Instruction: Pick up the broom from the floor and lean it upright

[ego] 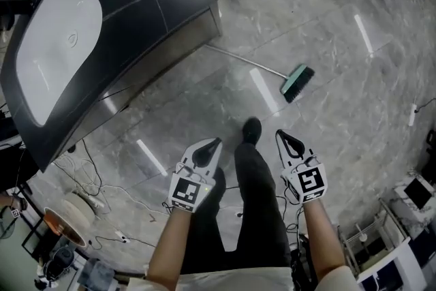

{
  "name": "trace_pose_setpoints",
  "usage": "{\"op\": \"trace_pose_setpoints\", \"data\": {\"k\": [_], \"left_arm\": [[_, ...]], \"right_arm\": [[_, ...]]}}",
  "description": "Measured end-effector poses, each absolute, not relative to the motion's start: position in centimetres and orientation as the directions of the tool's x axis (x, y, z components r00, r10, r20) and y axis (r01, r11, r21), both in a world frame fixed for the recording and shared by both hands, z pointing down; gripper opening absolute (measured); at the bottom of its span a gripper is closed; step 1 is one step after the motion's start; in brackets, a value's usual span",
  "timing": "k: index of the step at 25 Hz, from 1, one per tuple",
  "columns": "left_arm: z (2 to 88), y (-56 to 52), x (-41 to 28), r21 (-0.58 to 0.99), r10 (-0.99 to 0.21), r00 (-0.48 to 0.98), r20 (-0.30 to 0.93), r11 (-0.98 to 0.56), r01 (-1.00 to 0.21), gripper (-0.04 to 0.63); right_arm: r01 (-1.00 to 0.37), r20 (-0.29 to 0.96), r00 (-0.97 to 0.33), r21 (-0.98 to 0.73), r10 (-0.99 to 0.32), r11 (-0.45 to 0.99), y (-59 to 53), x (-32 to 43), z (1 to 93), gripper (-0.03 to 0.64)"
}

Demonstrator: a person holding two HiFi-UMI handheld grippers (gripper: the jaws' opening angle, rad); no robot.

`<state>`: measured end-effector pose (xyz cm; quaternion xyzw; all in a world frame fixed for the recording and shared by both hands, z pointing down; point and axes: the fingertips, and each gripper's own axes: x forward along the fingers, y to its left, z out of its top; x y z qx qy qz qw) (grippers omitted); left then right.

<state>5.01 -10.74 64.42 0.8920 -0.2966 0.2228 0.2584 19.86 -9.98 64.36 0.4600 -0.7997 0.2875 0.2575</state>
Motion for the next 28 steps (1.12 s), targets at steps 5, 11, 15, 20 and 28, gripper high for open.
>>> {"op": "trace_pose_setpoints", "data": {"k": [5,11,15,20,28], "left_arm": [[72.1,-10.7,4.9,0.317,-0.387,0.734,0.558,-0.718,-0.620,0.009],[78.1,-14.3,3.6,0.304,-0.405,0.731,0.549,-0.718,-0.626,0.009],[81.2,-16.8,3.2,0.287,-0.383,0.756,0.532,-0.758,-0.586,0.009],[85.8,-18.9,3.4,0.233,-0.335,0.793,0.509,-0.833,-0.502,0.009],[93.8,-20.4,2.0,0.131,-0.280,0.803,0.526,-0.907,-0.401,0.009]], "right_arm": [[-0.875,0.677,-0.453,-0.213,-0.579,0.435,-11.4,20.1,71.7,0.000],[-0.853,0.658,-0.475,-0.181,-0.584,0.490,-14.0,20.6,79.6,0.000],[-0.840,0.634,-0.488,-0.156,-0.599,0.519,-15.4,21.1,83.6,0.000],[-0.838,0.627,-0.484,-0.132,-0.611,0.529,-16.5,21.8,90.2,0.000],[-0.789,0.628,-0.497,-0.040,-0.599,0.613,-17.4,22.0,100.4,0.001]]}}
